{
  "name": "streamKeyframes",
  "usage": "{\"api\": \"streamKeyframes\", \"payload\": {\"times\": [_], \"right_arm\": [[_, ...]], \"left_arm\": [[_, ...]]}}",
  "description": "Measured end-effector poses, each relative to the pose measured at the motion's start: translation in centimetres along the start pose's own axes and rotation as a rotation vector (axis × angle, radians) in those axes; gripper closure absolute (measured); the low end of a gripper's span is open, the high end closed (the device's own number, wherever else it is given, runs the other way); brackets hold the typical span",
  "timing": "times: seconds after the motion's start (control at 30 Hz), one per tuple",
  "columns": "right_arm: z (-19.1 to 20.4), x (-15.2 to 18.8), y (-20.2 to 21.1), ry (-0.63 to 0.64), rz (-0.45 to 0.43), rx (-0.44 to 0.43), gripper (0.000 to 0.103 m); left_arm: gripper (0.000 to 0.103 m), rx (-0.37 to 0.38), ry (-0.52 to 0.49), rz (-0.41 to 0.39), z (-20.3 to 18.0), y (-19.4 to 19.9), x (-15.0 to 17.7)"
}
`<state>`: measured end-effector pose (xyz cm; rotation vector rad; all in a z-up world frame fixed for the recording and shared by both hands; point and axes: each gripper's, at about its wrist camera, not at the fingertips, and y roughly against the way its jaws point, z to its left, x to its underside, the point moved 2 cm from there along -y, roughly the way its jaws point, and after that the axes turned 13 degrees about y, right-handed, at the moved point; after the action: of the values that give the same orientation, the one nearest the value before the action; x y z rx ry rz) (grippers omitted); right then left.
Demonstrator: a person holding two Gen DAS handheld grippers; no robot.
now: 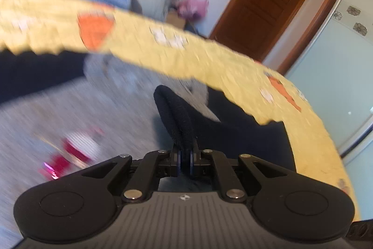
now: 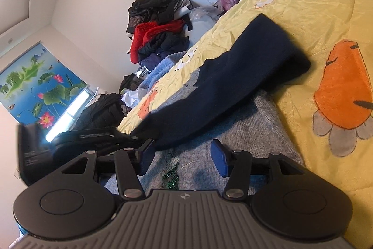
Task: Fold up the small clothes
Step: 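Fold the navy sleeve across the sweater body with the right tool while the left tool grasps the other sleeve, then fold the held navy sleeve across the body with the left tool and open it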
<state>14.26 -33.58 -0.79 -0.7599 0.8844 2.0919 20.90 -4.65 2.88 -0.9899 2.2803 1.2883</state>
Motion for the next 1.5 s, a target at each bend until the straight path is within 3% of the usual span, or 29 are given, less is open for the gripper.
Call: {"api": "streamKeyframes", "payload": {"times": [0.17,0.33,0.47,0.63,0.7,0.77,0.83,0.9,1.0,1.2,1.27,1.33,1.37,1.4,1.5], "right_arm": [[0.1,0.0,-0.1,0.015,0.005,0.01,0.046],[0.4,0.0,-0.2,0.03,0.012,0.021,0.046],[1.2,-0.2,-0.4,0.077,0.042,0.073,0.044],[5.9,-3.1,-1.2,0.335,0.0,0.109,0.04],[7.4,-4.7,-3.7,0.485,0.023,0.177,0.029],[7.2,-5.6,-7.5,0.596,0.11,0.277,0.028],[6.0,-6.0,-10.7,0.632,0.215,0.35,0.034],[4.9,-5.5,-12.7,0.66,0.279,0.384,0.032],[4.9,-4.1,-12.9,0.735,0.245,0.414,0.022],[4.8,-4.0,-12.9,0.718,0.238,0.407,0.018],[4.7,-4.0,-12.8,0.713,0.235,0.405,0.018],[4.6,-4.1,-12.7,0.707,0.232,0.399,0.018],[4.6,-4.1,-12.7,0.703,0.231,0.396,0.017],[4.6,-4.1,-12.6,0.701,0.231,0.393,0.017],[4.6,-4.1,-12.6,0.701,0.231,0.389,0.016]], "left_arm": [[0.097,-0.113,0.034,-0.127,5.1,3.0,-2.2],[0.097,-0.199,0.096,-0.113,10.9,3.6,-2.0],[0.097,-0.197,0.016,-0.159,10.9,3.1,-0.6],[0.095,-0.189,0.033,-0.16,11.2,3.0,-0.7],[0.094,-0.172,0.053,-0.157,11.6,3.3,-0.6],[0.094,-0.158,0.073,-0.156,11.9,3.3,-0.6],[0.094,-0.141,0.1,-0.154,12.3,3.5,-0.7],[0.093,-0.121,0.129,-0.151,12.7,3.6,-0.7],[0.093,-0.102,0.155,-0.148,13.1,3.6,-0.8],[0.091,-0.085,0.169,-0.131,13.3,4.0,-1.2],[0.082,-0.102,0.178,-0.129,13.8,5.4,-1.5],[0.06,-0.138,0.184,-0.21,15.1,8.0,-2.0],[0.031,-0.159,0.198,-0.269,16.3,9.4,-2.4],[0.011,-0.184,0.231,-0.339,17.9,11.1,-2.9],[0.008,-0.241,0.447,-0.516,24.7,16.0,-5.3]]}}
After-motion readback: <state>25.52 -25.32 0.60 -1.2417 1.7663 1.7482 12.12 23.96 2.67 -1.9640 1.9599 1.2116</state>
